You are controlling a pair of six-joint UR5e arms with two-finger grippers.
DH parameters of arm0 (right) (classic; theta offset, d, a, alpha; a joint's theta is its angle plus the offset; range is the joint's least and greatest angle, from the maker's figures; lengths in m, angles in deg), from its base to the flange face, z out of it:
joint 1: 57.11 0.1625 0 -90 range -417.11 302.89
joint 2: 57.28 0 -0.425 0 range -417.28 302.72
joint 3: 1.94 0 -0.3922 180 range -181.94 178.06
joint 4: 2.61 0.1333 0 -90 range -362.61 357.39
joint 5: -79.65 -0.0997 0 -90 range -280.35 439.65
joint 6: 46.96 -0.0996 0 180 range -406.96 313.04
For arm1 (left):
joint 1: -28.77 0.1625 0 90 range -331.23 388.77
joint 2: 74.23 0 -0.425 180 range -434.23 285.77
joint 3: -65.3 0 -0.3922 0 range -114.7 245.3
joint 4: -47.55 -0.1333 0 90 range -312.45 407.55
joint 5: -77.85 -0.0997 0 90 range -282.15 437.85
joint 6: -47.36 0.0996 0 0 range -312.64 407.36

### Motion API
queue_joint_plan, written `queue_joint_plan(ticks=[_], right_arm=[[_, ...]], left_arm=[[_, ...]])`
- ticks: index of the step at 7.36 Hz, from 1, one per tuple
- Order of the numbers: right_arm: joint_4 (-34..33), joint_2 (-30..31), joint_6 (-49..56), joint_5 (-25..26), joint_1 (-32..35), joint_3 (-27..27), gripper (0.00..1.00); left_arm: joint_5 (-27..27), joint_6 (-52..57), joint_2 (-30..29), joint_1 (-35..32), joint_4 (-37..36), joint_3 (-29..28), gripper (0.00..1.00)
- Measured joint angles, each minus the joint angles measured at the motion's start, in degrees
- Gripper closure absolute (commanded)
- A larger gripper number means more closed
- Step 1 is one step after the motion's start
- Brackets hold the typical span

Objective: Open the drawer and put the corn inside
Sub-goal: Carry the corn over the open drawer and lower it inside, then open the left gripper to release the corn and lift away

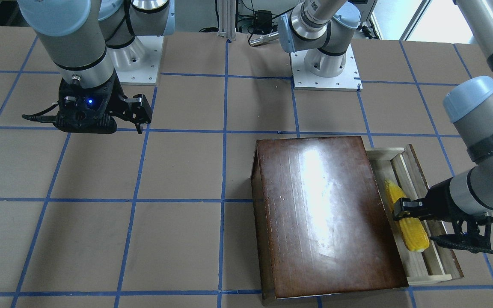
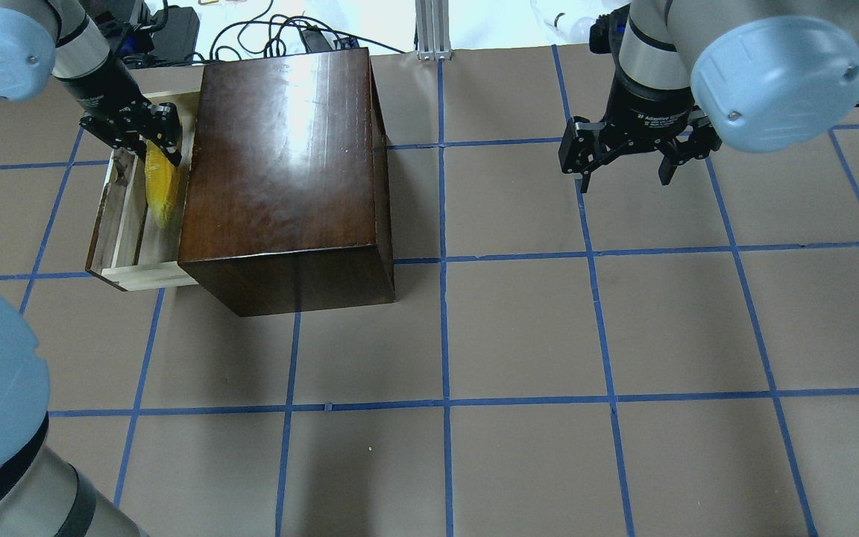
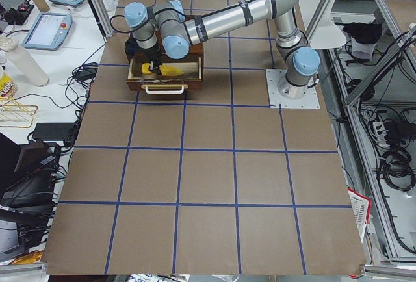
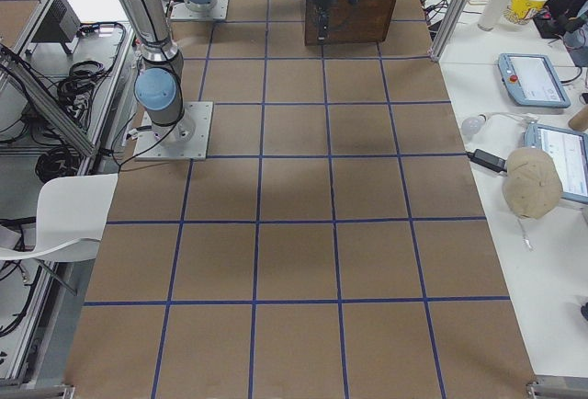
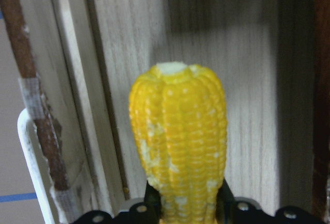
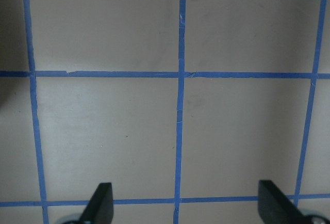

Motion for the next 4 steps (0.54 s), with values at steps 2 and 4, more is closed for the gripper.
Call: queue_joint_plan(ticks=[2,4], right_arm=[[0.02,-0.02,0.00,0.00,0.00,0.00,0.00],[-0.03,-0.03,0.00,0.00,0.00,0.00,0.00]], left_arm=[[0.09,0.12,0.04,-0.02,0.03,-0.39,0.01],[0.03,-0.22,1.15,-0.20,0.32,-1.07,0.00]])
